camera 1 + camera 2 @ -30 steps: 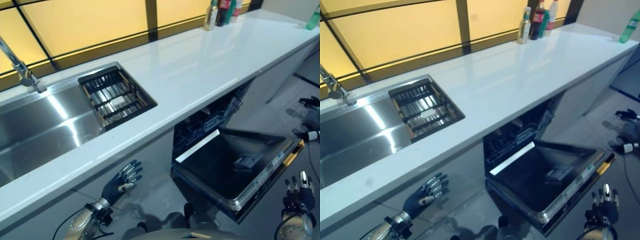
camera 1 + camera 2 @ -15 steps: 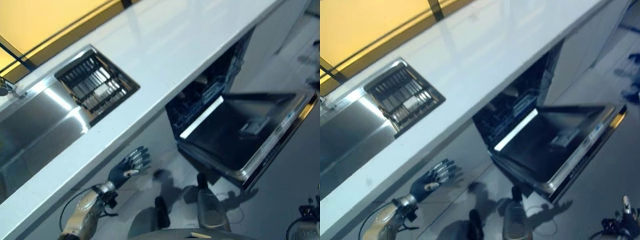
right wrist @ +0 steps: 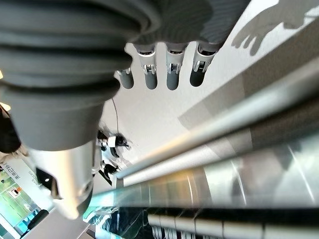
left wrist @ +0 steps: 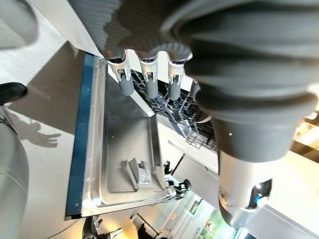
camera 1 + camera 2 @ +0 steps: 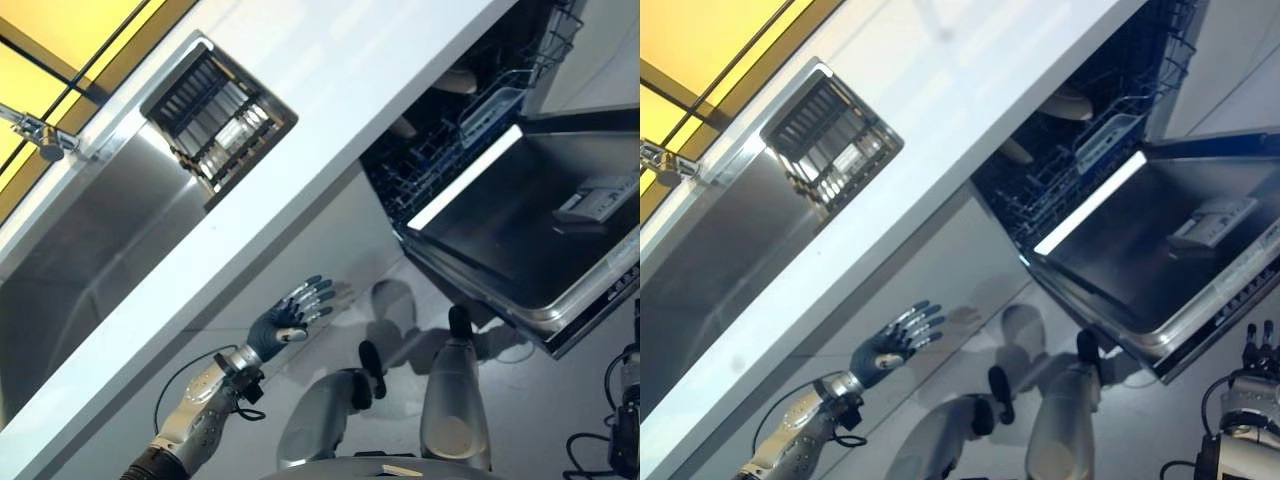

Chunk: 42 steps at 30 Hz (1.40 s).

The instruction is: Pick up plates and place into dishwasher.

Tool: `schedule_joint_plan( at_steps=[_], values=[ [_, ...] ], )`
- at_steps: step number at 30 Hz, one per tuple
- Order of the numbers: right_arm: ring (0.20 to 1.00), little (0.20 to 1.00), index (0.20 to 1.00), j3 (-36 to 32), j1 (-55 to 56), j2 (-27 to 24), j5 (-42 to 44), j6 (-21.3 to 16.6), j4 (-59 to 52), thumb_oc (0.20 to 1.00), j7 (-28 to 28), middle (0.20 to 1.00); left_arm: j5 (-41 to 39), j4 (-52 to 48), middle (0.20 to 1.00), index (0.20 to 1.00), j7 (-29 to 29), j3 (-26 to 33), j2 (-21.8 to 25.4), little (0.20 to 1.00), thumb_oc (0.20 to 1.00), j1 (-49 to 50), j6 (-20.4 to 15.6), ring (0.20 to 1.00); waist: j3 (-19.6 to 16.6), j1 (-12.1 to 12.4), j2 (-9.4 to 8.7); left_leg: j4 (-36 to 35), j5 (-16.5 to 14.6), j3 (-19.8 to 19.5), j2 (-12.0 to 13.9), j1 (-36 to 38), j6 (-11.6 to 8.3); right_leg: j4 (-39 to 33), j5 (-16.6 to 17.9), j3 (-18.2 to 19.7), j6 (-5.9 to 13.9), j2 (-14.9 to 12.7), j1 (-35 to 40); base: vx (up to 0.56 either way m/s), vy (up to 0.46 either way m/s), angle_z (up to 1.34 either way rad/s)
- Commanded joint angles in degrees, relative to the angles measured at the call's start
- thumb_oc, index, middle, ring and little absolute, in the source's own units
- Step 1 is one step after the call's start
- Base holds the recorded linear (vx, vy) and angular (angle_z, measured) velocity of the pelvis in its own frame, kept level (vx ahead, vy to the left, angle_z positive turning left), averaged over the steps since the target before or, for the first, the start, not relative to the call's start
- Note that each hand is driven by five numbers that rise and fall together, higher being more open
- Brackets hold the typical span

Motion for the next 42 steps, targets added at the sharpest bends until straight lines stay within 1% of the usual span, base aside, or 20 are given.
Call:
schedule_joint_plan(
  at_steps=[1, 6, 10, 15, 19, 25, 30, 32, 38, 42],
  values=[
    [1.0, 1.0, 1.0, 2.98, -2.48, -4.33, -3.03, -0.14, 0.16, 1.0, 0.26, 1.0, -2.18, -4.17, 1.0, 1.0, 0.98, -0.21, 0.94, 1.0, 1.0, 0.18, -2.91, 1.0, -0.19, 1.43, 1.13, 4.09, -0.41, -3.31, 2.28, -3.28, -2.53, 5.9, -5.68, -2.3, -1.66, -0.99, 0.31, 0.02, 0.024, 0.18],
    [1.0, 1.0, 1.0, 5.3, -5.87, -4.77, -6.2, -0.62, -0.54, 1.0, 1.83, 1.0, -1.49, -5.43, 1.0, 1.0, 1.27, -0.52, 1.12, 1.0, 1.0, 0.65, -2.62, 1.0, -0.51, 2.19, 0.96, 2.98, 0.19, -4.51, 2.42, -2.62, -2.61, 5.96, -6.18, -2.63, -2.06, -0.76, 1.04, 0.02, 0.009, 0.14],
    [1.0, 1.0, 1.0, 7.13, -7.25, -4.41, -8.51, -0.78, -1.62, 1.0, 3.26, 1.0, -1.24, -6.2, 1.0, 1.0, 1.55, -0.53, 1.55, 1.0, 1.0, 0.82, -2.37, 1.0, -1.06, 2.73, 0.15, 2.21, 0.58, -5.31, 2.63, -2.14, -2.6, 5.73, -6.41, -3.04, -2.11, -0.58, 1.95, 0.02, -0.01, 0.08],
    [1.0, 1.0, 1.0, 10.01, -9.25, -2.82, -10.31, 0.47, -3.33, 1.0, 6.09, 1.0, -0.57, -5.53, 1.0, 1.0, 1.28, -0.82, 1.82, 1.0, 1.0, 1.12, -2.09, 1.0, -1.91, 3.57, -1.71, 2.23, 0.29, -5.98, 3.18, -0.99, -2.51, 4.83, -6.22, -3.31, -2.04, -0.04, 3.87, 0.04, -0.037, 0.08],
    [1.0, 1.0, 1.0, 12.07, -9.65, -0.54, -11.05, 1.35, -6.51, 1.0, 6.74, 1.0, 0.44, -4.93, 1.0, 1.0, 0.92, -0.23, 1.85, 1.0, 1.0, 1.93, -1.65, 1.0, -2.69, 4.23, -3.4, 2.3, -0.08, -6.59, 3.65, 0.04, -2.49, 3.84, -6.1, -3.26, -1.99, 0.62, 5.76, 0.05, -0.059, 0.04],
    [1.0, 1.0, 1.0, 14.85, -9.84, 3.7, -11.7, 2.04, -14.01, 1.0, 3.61, 1.0, 2.56, -4.55, 1.0, 1.0, 0.55, 0.75, 1.82, 1.0, 1.0, 2.92, 0.65, 1.0, -4.07, 5.28, -5.95, 1.67, -0.31, -7.84, 4.38, 2.15, -2.5, 2.16, -5.98, -2.96, -1.82, 1.76, 9.1, 0.07, -0.073, 0.01],
    [1.0, 1.0, 1.0, 18.3, -9.94, 8.35, -11.12, 1.74, -26.1, 1.0, -2.9, 1.0, 3.96, -4.19, 1.0, 1.0, 0.78, 2.06, 1.91, 1.0, 1.0, 3.94, 2.23, 1.0, -5.08, 5.81, -7.8, 0.97, -0.36, -8.23, 5.16, 3.76, -2.63, 0.57, -5.72, -2.75, -1.46, 2.46, 11.53, 0.07, -0.061, 0.0],
    [1.0, 1.0, 1.0, 19.33, -9.84, 9.99, -10.49, 1.91, -30.24, 1.0, -4.39, 1.0, 4.15, -3.83, 1.0, 1.0, 0.59, 2.89, 1.91, 1.0, 1.0, 4.28, 2.67, 1.0, -5.39, 6.0, -8.38, 0.93, -0.35, -8.44, 5.28, 4.0, -2.65, 0.18, -5.67, -2.62, -1.31, 2.7, 12.13, 0.04, -0.039, -0.03],
    [1.0, 1.0, 1.0, 20.75, -10.72, 13.78, -6.45, 4.63, -38.67, 1.0, -6.19, 1.0, 5.36, -2.92, 1.0, 1.0, -0.39, 5.01, 1.73, 1.0, 1.0, 5.65, 3.56, 1.0, -6.75, 7.55, -9.61, -0.88, 0.34, -9.91, 5.17, 5.1, -2.62, -1.34, -5.58, -2.88, -1.08, 3.31, 13.94, 0.03, -0.016, 0.05],
    [1.0, 1.0, 1.0, 21.26, -10.54, 16.0, -4.85, 5.38, -41.88, 1.0, -6.24, 1.0, 6.09, -2.76, 1.0, 1.0, -1.54, 6.55, 1.74, 1.0, 1.0, 7.06, 4.18, 1.0, -8.03, 8.76, -10.63, -1.91, 0.52, -10.39, 5.37, 6.18, -2.84, -3.23, -5.31, -3.4, -1.02, 3.69, 15.73, 0.04, -0.021, 0.14]
  ],
)
